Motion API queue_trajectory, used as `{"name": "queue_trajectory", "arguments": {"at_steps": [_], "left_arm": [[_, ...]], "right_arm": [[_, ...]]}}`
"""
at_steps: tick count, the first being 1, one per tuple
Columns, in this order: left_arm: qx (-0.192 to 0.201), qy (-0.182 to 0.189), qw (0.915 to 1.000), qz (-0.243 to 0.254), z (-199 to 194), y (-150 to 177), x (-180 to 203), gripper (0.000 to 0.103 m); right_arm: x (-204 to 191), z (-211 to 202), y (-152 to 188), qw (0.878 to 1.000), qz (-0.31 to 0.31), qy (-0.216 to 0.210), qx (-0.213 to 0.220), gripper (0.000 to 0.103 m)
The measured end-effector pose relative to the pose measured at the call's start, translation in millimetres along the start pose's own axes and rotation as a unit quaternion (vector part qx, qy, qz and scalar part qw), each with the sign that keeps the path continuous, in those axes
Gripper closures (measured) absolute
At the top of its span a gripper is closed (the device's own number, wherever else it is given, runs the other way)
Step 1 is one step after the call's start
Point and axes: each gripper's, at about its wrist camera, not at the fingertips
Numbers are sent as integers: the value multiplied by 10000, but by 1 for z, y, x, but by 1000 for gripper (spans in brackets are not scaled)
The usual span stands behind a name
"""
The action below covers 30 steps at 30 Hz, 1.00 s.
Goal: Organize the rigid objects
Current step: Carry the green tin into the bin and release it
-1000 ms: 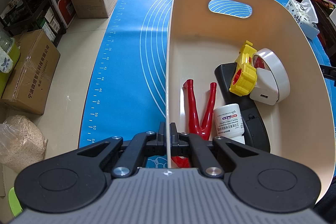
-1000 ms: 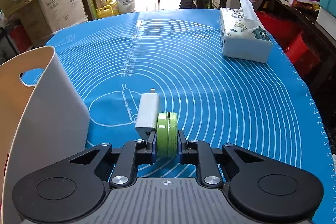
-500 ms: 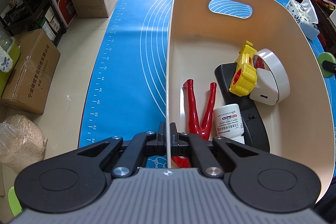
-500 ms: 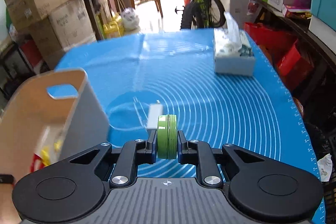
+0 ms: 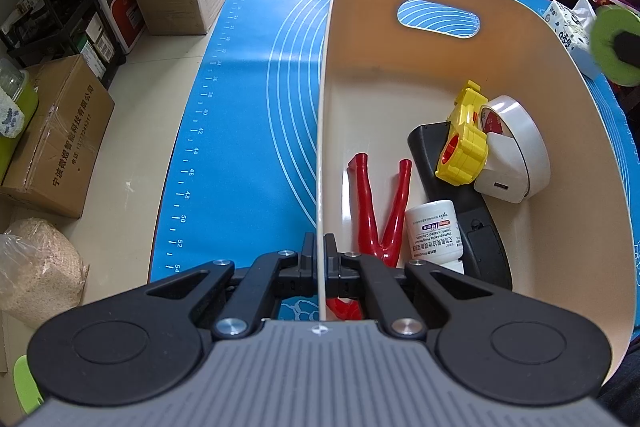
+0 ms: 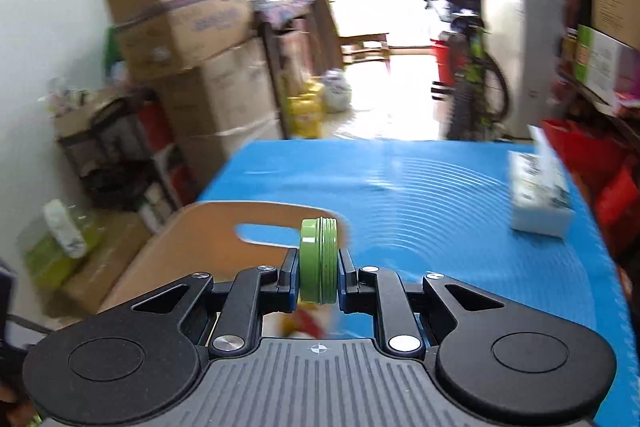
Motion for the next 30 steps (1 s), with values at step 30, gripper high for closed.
{"name": "queue_trajectory", "arguments": {"at_steps": [30], "left_arm": [[4, -8, 10000, 13, 0, 0, 1, 100]], "right_arm": [[-81, 75, 34, 9748, -786, -989, -1841, 60]]}}
Point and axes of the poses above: each gripper's, at about its wrist camera, not at the fingertips, and z roughly the way its jaws point, x to its right, y to its underside, and after that the axes turned 14 degrees about -z, right-handed
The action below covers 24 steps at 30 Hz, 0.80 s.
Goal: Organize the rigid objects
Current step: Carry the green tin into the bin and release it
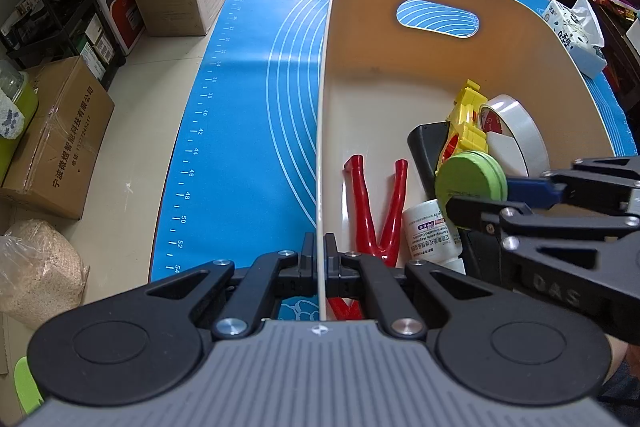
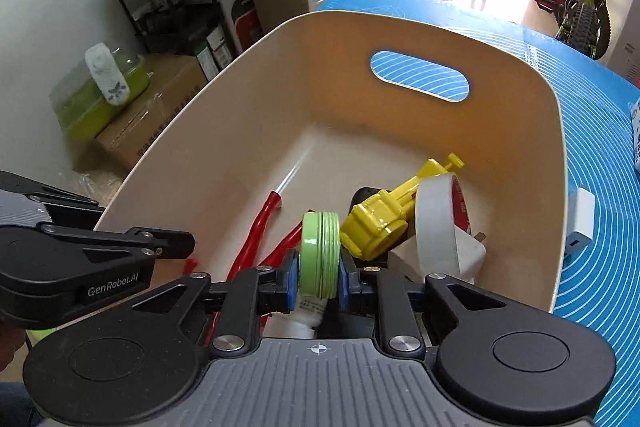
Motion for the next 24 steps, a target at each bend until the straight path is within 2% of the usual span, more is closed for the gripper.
{"name": "queue_trajectory", "arguments": {"at_steps": [2, 7, 11, 16, 21, 24], "left_arm": [[-1, -10, 10000, 4, 0, -1, 0, 100], [-3, -9, 10000, 3, 0, -1, 0, 100], [-8, -5, 10000, -7, 0, -1, 1, 100], [-1, -30, 10000, 3, 1, 0, 2, 100], [0, -30, 10000, 2, 0, 0, 2, 100], [-1, -23, 10000, -4, 0, 0, 2, 100]], "right_arm": [[1, -7, 3, 9999, -36, 34, 115, 47], [8, -37, 4, 9986, -156, 267, 434, 39], [28, -66, 5, 9955, 5, 533, 779, 36], [68, -90, 10, 9870, 371, 1165, 1044, 35], [109, -83, 22, 9727, 687, 1853, 1219, 34], [130, -63, 32, 9709, 882, 1941, 1089, 34]]}}
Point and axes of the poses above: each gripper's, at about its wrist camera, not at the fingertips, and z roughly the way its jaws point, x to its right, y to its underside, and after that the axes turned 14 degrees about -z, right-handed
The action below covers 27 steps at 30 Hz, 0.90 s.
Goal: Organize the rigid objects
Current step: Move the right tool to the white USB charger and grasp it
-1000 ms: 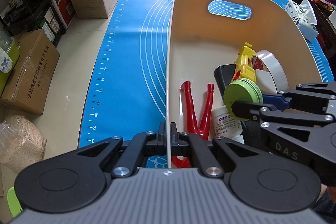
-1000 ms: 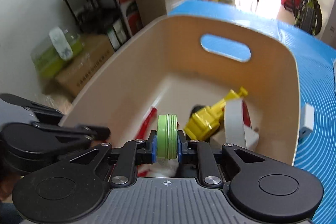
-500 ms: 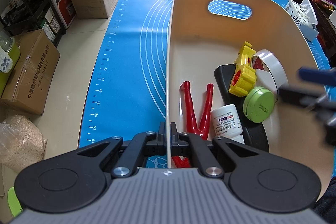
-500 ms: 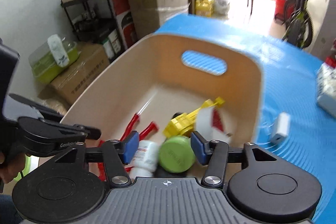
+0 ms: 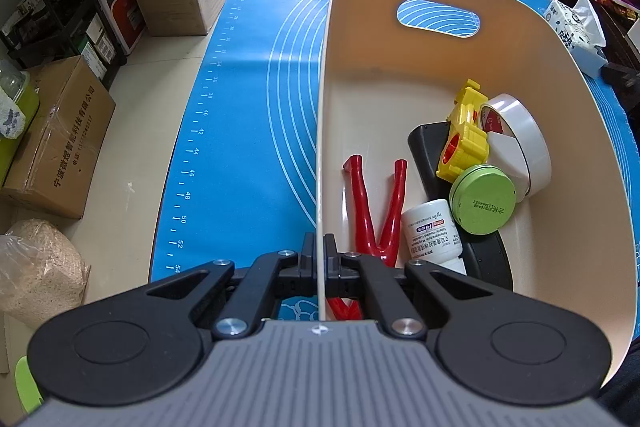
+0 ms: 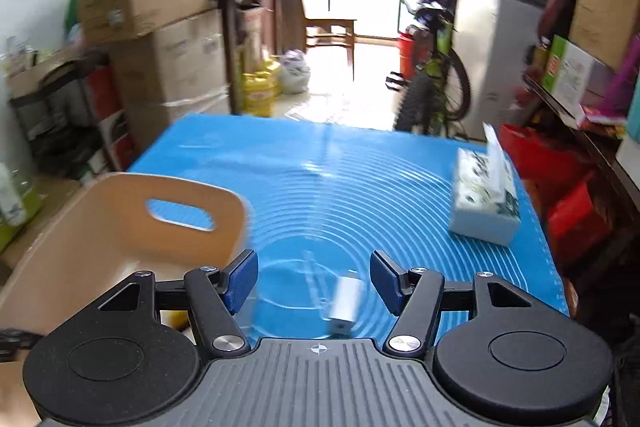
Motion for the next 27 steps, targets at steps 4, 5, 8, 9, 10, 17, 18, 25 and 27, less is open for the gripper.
{"name": "queue_trajectory", "arguments": {"at_steps": [4, 5, 8, 9, 10, 17, 18, 25, 27], "left_arm": [[-10, 17, 10000, -18, 0, -1, 0, 100], [-4, 16, 10000, -16, 0, -1, 0, 100], [5, 11, 10000, -6, 0, 0, -1, 100], [3, 11, 10000, -8, 0, 0, -1, 100], [3, 12, 10000, -9, 0, 0, -1, 100], [17, -11, 10000, 3, 0, 0, 0, 100], [19, -14, 10000, 7, -1, 0, 0, 100], [25, -12, 10000, 14, -2, -1, 1, 100], [26, -9, 10000, 11, -2, 0, 1, 100]], "right_arm": [[5, 32, 14, 9995, 49, 61, -296, 34], [4, 40, 17, 9994, 67, 66, -341, 34], [3, 61, 26, 9986, 173, 62, -493, 34], [2, 68, 27, 9983, 200, 62, -544, 34], [2, 74, 29, 9980, 227, 66, -586, 34], [5, 109, 36, 9952, 690, 168, -677, 34], [5, 112, 37, 9949, 693, 193, -705, 35], [-2, 124, 38, 9955, 516, 307, -731, 56], [-3, 123, 38, 9958, 433, 333, -733, 68]]}}
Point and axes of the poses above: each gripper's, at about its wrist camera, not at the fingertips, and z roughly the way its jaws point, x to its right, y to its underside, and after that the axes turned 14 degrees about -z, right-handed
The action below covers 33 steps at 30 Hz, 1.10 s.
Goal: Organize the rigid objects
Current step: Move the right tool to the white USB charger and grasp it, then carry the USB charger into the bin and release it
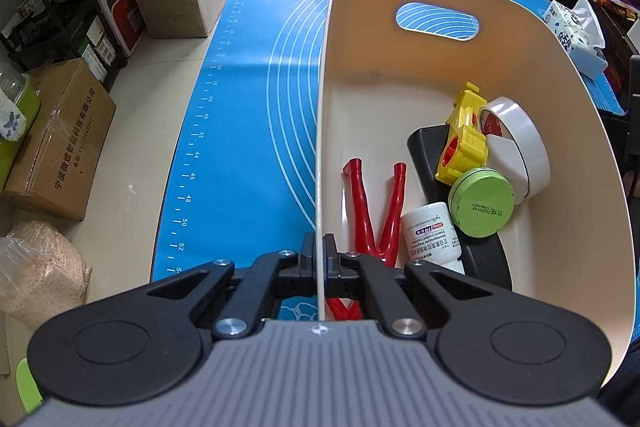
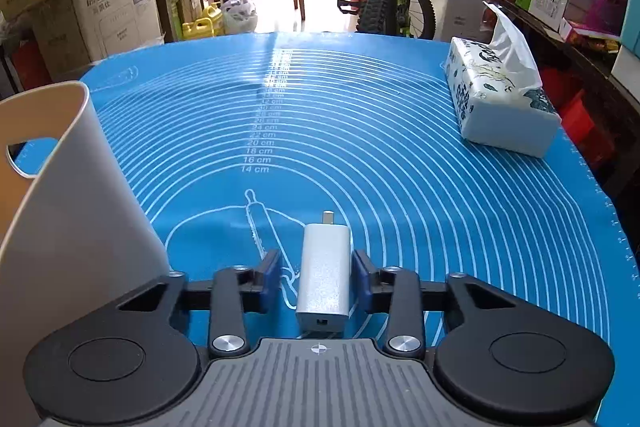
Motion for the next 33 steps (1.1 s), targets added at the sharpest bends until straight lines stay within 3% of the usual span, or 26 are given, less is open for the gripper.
{"name": "queue_trajectory", "arguments": {"at_steps": [14, 20, 25, 33], "left_arm": [[34, 9, 10000, -26, -2, -1, 0, 100], [41, 4, 10000, -26, -3, 0, 0, 100], [58, -13, 10000, -12, -3, 0, 0, 100], [73, -5, 10000, -21, -5, -1, 0, 100]], "right_arm": [[8, -60, 13, 9996, -96, -27, 273, 71], [2, -105, 16, 9960, -513, 208, 704, 71], [-6, -138, 12, 9927, -612, 109, 1029, 71], [-48, -169, -9, 9842, -880, -541, 1436, 71]]}}
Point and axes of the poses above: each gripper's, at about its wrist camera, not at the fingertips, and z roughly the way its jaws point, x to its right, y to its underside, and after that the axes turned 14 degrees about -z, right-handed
